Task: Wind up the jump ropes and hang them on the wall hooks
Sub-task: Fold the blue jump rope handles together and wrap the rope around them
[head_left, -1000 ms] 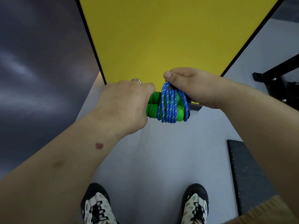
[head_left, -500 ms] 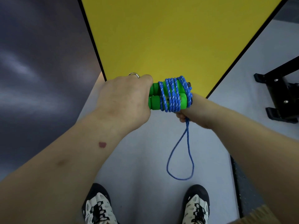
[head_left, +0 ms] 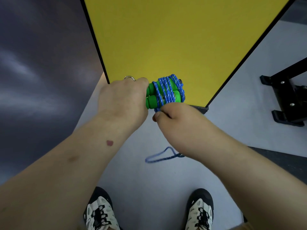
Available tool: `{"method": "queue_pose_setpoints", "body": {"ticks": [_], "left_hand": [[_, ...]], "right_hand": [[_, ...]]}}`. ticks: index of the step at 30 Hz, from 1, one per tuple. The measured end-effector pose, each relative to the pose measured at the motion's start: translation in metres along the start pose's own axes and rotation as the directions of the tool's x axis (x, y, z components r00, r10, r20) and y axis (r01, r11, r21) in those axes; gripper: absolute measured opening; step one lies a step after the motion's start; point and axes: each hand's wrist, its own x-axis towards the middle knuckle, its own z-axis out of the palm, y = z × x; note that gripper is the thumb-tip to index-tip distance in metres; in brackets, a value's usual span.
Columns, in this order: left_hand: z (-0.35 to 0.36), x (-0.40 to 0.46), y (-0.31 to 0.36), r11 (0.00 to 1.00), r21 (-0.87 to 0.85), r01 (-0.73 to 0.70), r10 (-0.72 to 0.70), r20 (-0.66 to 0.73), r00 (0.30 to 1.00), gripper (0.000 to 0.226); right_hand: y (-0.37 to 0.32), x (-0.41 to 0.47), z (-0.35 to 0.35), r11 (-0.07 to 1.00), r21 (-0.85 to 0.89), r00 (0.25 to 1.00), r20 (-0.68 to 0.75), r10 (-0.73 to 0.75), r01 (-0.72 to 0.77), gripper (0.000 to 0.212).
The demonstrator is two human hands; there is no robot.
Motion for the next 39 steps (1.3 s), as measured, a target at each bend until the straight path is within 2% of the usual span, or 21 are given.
{"method": "queue_pose_setpoints", "body": {"ticks": [2,5,9,12,16,18,20,23,25,30,32,35,39], "left_hand": [[0.004,0.001,-0.001,1.000,0.013,-0.017,0.017,-0.007,1.000,0.029],[0.004,0.001,0.000,0.996,0.016,-0.089,0.088,0.021,0.996,0.025],[0.000,-0.003,0.009,0.981,-0.006,-0.194,0.193,0.080,0.978,0.025],[0.001,-0.004,0.013,0.971,-0.010,-0.241,0.241,0.081,0.967,0.024],[-0.003,-0.003,0.010,0.967,-0.058,-0.247,0.250,0.047,0.967,0.028],[-0.005,-0.004,0.010,0.969,-0.083,-0.232,0.236,0.039,0.971,0.028],[-0.008,-0.005,0.009,0.974,-0.126,-0.188,0.200,0.091,0.975,0.033],[-0.015,-0.002,0.005,0.974,-0.206,-0.094,0.136,0.202,0.970,0.054],[-0.018,-0.002,0.003,0.975,-0.206,-0.082,0.129,0.225,0.966,0.060],[-0.021,-0.001,0.003,0.978,-0.182,-0.101,0.148,0.268,0.952,0.051],[-0.021,0.001,0.002,0.978,-0.190,-0.083,0.138,0.296,0.945,0.054],[-0.019,0.004,0.000,0.968,-0.239,-0.072,0.127,0.221,0.967,0.043],[-0.016,0.008,-0.005,0.932,-0.361,-0.035,0.071,0.087,0.994,0.040]], "right_hand": [[-0.007,-0.001,-0.014,0.998,-0.050,0.999,-0.022,-0.047,0.046,0.029],[-0.016,0.005,-0.038,0.995,0.081,0.998,0.001,-0.064,0.064,0.017],[-0.022,0.027,-0.059,0.983,0.159,0.996,-0.028,-0.084,0.087,0.030],[-0.019,0.043,-0.072,0.988,0.095,0.993,-0.040,-0.115,0.118,0.026],[-0.004,0.061,-0.083,0.986,-0.101,0.989,-0.062,-0.137,0.131,0.014],[0.002,0.070,-0.085,0.981,-0.149,0.989,-0.061,-0.138,0.127,0.009],[0.010,0.078,-0.084,0.979,-0.170,0.992,-0.038,-0.116,0.108,0.014],[0.023,0.089,-0.078,0.992,-0.112,0.999,0.004,-0.055,0.055,0.019],[0.033,0.095,-0.072,0.999,0.011,0.997,0.067,-0.043,0.042,0.023],[0.050,0.097,-0.060,0.966,0.249,0.978,0.208,0.023,-0.076,0.016],[0.058,0.094,-0.058,0.945,0.300,0.967,0.248,0.057,-0.133,0.020],[0.066,0.084,-0.050,0.965,0.225,0.975,0.205,0.086,-0.132,0.034],[0.065,0.073,-0.029,0.951,0.280,0.968,0.245,0.060,-0.130,0.021]]}}
